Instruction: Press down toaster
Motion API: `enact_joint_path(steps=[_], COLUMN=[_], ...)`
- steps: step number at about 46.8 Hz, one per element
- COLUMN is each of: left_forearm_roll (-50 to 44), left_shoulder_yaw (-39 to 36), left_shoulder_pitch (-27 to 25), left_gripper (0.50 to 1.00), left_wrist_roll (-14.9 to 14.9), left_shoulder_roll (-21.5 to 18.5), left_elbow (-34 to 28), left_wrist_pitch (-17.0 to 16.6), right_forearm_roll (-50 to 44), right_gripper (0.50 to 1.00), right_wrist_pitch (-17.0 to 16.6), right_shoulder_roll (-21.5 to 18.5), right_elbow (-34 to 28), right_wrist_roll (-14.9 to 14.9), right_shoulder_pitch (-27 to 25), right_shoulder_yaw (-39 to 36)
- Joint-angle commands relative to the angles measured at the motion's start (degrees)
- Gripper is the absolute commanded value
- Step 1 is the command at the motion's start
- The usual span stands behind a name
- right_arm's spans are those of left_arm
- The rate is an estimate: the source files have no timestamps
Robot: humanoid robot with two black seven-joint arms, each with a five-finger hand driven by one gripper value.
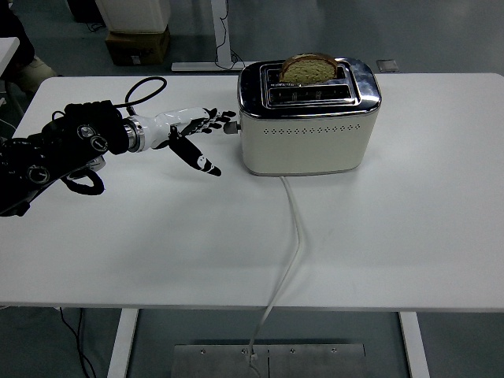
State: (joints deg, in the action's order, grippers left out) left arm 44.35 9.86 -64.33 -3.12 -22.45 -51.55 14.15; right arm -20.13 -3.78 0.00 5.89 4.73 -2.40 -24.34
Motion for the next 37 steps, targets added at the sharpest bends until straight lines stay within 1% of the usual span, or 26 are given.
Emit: enact_joint_path(steps=[1,24,29,37], left_forearm_roll=[0.03,0.12,0.56,1.18], left_shoulder_yaw=[-0.01,-0.19,-0.19,-0.19], left_shoulder_pitch=[0.17,1.04,1.22,1.92], left_gripper=[1.0,1.0,1.0,1.0], left_wrist_roll=[0.05,0.05,0.05,0.05], left_shoulder_roll=[0.12,1.36,1.44,1.44], left_elbow=[0.13,1.01,1.01,1.01], left_wrist_pitch=[0.0,0.0,-0.61,-0.7], right_forearm_roll=[0.0,0.0,0.0,0.0], right_gripper=[0.998,0.998,1.0,0.998], right_wrist_pitch=[0.0,0.0,0.0,0.0], right_shoulder_roll=[0.0,0.0,0.0,0.0], right_elbow=[0.0,0.0,0.0,0.0], right_wrist_roll=[0.02,0.02,0.02,0.02], right_shoulder_pitch=[-0.06,-0.24,-0.24,-0.24], right_shoulder_yaw=[-0.01,-0.01,-0.01,-0.01])
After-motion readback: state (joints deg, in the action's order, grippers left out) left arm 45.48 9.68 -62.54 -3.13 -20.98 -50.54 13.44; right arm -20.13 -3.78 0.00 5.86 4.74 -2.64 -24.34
